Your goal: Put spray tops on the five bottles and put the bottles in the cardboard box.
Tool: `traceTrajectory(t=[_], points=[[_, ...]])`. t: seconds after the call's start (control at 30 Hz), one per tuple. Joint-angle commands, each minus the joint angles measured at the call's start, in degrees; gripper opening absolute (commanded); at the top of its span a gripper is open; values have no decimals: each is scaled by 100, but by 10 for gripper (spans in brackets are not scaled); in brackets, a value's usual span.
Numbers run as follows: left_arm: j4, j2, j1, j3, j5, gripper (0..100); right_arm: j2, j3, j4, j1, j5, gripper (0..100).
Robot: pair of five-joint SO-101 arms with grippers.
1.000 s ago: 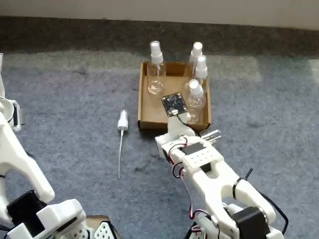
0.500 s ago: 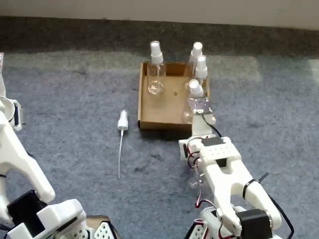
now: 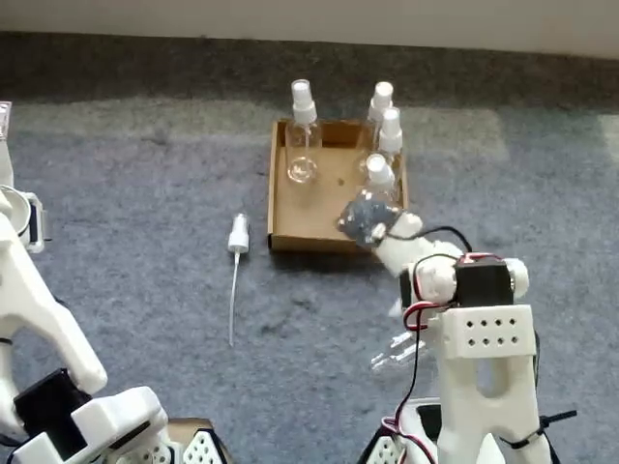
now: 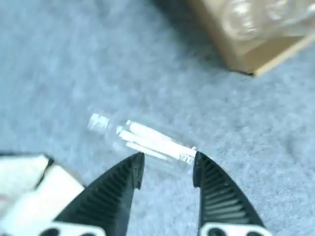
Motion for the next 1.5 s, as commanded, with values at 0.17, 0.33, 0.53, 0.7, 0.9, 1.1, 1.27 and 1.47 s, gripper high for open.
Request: traceTrajectory(t=[0.17,0.33,0.53,0.7,0.9,1.1,1.27,1.47], points=[[35,-4,101,-259,-9,165,-110,453,567,488,2971,156],[35,4,92,-259,-9,165,-154,1376,-198,374,2963,282],[35,22,92,-259,-9,165,-154,2097,-813,-215,2954,300],[35,13,92,-259,-18,165,-136,2457,-1587,-268,2453,300],[35,-13,92,-259,-18,165,-127,3037,-2185,-242,2312,290],[246,-22,92,-259,-26,165,-110,3266,-2545,-224,1495,159],[378,-22,127,-259,-26,165,-101,3248,-2536,400,308,110],[800,-22,523,-259,-9,165,-101,3240,-3459,1877,-738,110]])
